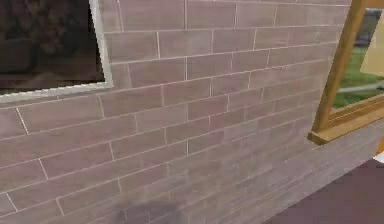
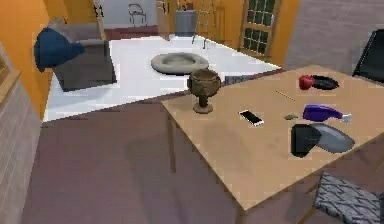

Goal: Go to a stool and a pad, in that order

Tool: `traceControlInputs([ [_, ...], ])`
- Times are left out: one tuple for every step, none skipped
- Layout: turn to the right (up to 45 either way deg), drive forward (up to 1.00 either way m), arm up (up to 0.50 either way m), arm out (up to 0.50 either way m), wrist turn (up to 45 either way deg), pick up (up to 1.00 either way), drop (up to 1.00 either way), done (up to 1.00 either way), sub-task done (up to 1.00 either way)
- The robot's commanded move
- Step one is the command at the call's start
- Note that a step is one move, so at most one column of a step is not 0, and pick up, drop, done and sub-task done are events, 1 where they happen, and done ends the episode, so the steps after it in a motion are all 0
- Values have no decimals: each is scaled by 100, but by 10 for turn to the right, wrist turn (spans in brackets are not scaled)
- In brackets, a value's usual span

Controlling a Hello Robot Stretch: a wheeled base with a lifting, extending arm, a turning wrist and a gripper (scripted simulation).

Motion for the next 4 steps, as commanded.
traceControlInputs([
  [450, 0, 0, 0, 0, 0, 0, 0, 0],
  [210, 0, 0, 0, 0, 0, 0, 0, 0],
  [0, 100, 0, 0, 0, 0, 0, 0, 0],
  [30, 0, 0, 0, 0, 0, 0, 0, 0],
])
